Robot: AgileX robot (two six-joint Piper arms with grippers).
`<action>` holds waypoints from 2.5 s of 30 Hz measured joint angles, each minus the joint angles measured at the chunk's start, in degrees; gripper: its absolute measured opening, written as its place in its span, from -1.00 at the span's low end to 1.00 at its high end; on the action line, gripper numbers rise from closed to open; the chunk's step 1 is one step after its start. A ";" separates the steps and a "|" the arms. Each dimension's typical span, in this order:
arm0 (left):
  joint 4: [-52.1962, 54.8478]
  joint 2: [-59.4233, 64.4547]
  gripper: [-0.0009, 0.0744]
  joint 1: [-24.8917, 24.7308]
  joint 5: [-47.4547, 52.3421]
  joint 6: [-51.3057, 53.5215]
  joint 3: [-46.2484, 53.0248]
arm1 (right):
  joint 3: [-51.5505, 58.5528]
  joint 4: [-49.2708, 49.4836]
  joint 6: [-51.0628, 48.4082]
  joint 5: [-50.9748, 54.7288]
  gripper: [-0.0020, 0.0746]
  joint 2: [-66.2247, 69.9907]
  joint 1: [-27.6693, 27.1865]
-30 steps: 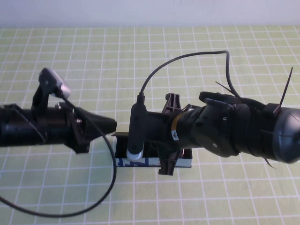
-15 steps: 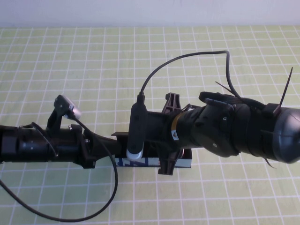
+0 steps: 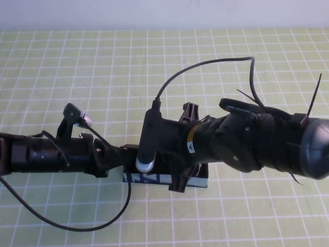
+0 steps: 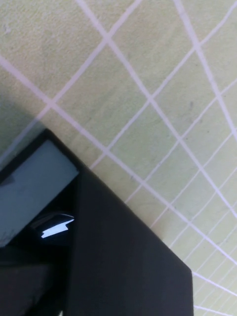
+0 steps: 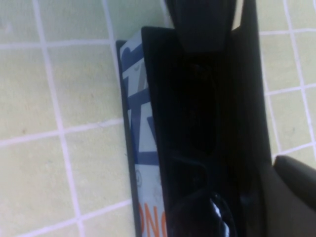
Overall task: Take glasses out of glasses case
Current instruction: Pick up the glasses from the glasses case
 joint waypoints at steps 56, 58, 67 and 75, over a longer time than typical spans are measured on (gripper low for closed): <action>1.06 0.03 -0.99 0.00 -1.30 -2.03 -0.17 | -27.94 26.99 20.79 22.95 -0.99 21.20 -14.36; 1.06 0.03 -0.99 0.00 -1.30 -2.03 -0.17 | -28.07 27.09 20.79 23.06 -0.99 21.44 -14.36; 1.06 0.03 -0.99 0.00 -1.30 -2.03 -0.17 | -32.41 27.09 20.79 29.51 -0.99 21.32 -14.36; 0.78 -0.42 -0.99 0.00 0.48 -2.14 -0.17 | -36.73 27.09 18.34 37.34 -0.99 17.80 -14.36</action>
